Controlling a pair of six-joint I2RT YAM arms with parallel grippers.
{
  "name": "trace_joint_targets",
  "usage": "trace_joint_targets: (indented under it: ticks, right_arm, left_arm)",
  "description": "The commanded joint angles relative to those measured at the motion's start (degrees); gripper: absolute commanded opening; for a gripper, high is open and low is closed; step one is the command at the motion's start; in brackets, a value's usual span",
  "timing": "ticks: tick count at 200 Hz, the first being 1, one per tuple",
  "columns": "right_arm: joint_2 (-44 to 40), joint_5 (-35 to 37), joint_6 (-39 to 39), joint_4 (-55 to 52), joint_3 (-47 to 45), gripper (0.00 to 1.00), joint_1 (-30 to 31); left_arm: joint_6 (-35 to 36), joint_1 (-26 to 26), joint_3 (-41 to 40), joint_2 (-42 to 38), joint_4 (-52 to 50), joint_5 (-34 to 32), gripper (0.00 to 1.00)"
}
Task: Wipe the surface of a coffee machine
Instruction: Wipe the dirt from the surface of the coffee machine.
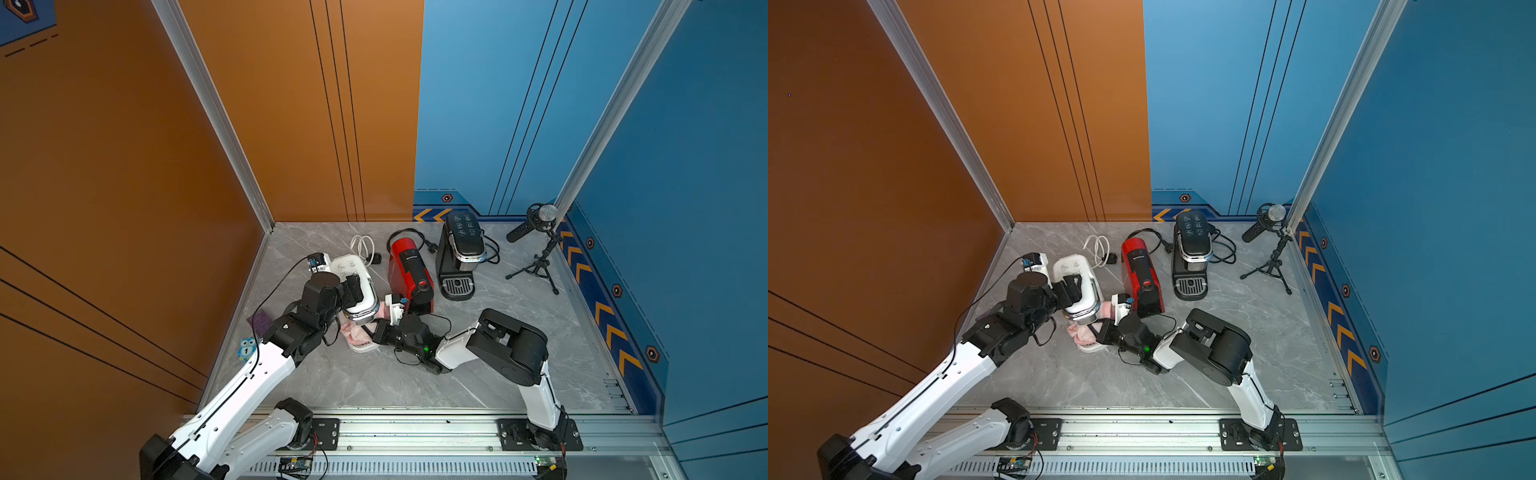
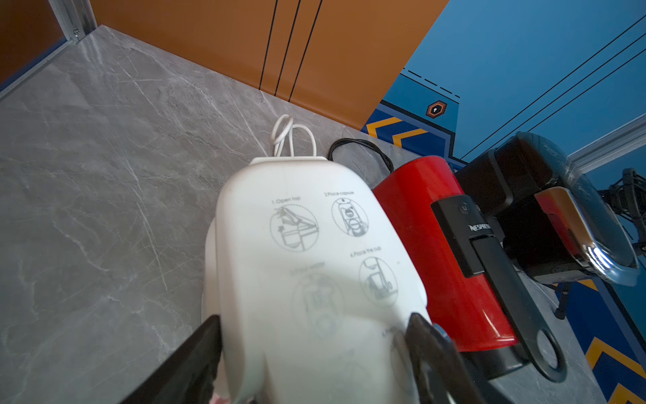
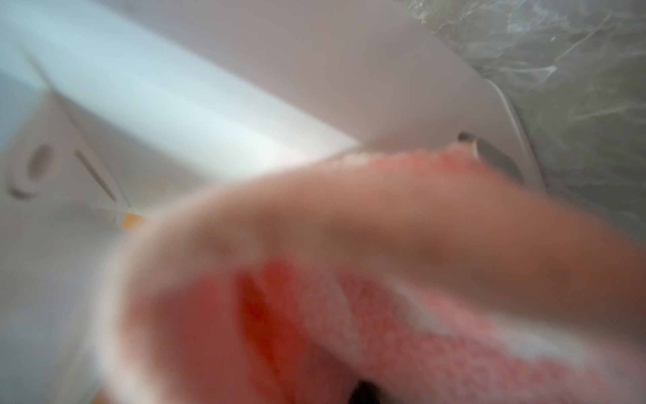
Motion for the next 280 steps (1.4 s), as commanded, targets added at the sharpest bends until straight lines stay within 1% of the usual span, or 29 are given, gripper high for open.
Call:
trace_joint_targets:
  ticks: [1,29,55,81,100,115,149,184,206,224,254,280]
  right_arm:
    - [3.2,2.7,1.8,-0.6,0.9,0.0,2.0]
    - [5.3,1.5,5.2,1.4,3.4,0.0,4.8]
    - [8.0,2.5,5.4,-1.3,6.0,0.0,6.0]
    - [9.1,6.3,9.4,-1.5,2.4,0.0,5.0]
    - [8.3,6.3,11.6,-3.2,-0.9,0.0,3.3]
    - [6.6,7.1,10.6,-4.1,-3.6,0.0,2.5]
    - [1.1,8.5,7.4,-10.2,-7.4,0.0,0.2]
    - [-4.8,9.6,3.0,-19.9,-8.3,0.0,-1.3]
    - [-6.0,9.3,0.8,-24.9,-6.3,0.0,0.8]
    - [-5.9,8.5,0.6,-25.9,-4.3,0.0,3.9]
    - [-4.4,7.1,1.4,-27.6,0.8,0.0,9.3]
    - [-1.1,5.3,3.6,-27.4,5.0,0.0,11.8]
  left_arm:
    - [2.5,-0.9,-5.4,3.2,-18.5,4.7,0.82]
    - [1.9,-0.9,-5.6,2.6,-18.5,4.5,0.82]
    - [1.3,-1.0,-6.5,2.1,-17.7,4.6,0.82]
    - [1.3,-1.1,-6.9,1.9,-17.7,4.5,0.82]
    - [1.5,-0.9,-7.2,1.5,-17.7,4.1,0.82]
    - [1.5,-0.8,-7.3,0.9,-17.7,3.9,0.83]
    - [1.5,-0.5,-7.8,0.4,-17.5,3.9,0.83]
    - [1.5,-0.5,-7.9,0.2,-17.6,4.2,0.83]
    - [1.5,-0.5,-7.9,0.1,-17.5,4.1,0.83]
    - [1.4,-0.5,-7.9,0.0,-17.5,4.1,0.83]
    - [1.3,-0.5,-7.9,-0.4,-17.4,4.4,0.83]
    - [1.3,-0.6,-7.9,-0.7,-17.5,4.7,0.83]
